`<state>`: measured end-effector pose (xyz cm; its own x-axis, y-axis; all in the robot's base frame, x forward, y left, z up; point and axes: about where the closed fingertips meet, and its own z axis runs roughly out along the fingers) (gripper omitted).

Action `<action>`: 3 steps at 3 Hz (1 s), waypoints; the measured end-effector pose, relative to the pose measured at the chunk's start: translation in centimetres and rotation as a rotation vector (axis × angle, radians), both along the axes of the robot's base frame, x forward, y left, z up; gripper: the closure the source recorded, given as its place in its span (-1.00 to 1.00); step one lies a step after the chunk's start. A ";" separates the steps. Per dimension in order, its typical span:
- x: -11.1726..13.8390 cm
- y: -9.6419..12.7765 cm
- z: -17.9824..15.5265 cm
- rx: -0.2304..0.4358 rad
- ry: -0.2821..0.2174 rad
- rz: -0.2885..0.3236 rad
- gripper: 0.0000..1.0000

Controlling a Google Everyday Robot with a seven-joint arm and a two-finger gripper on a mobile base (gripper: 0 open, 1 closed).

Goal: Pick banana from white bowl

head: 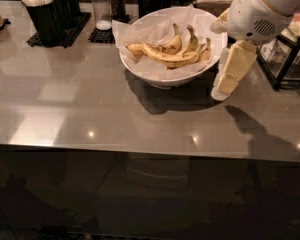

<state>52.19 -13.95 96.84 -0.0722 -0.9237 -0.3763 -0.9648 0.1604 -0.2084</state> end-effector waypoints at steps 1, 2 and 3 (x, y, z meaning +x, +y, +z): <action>2.5 2.5 -0.7 0.045 0.007 0.029 -1.00; 2.6 2.7 -0.8 0.047 0.008 0.031 -0.72; 2.9 2.7 -0.8 0.059 -0.001 0.020 -0.70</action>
Offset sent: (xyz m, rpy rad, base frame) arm 0.0221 0.0225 -0.0064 0.0409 0.0068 0.0250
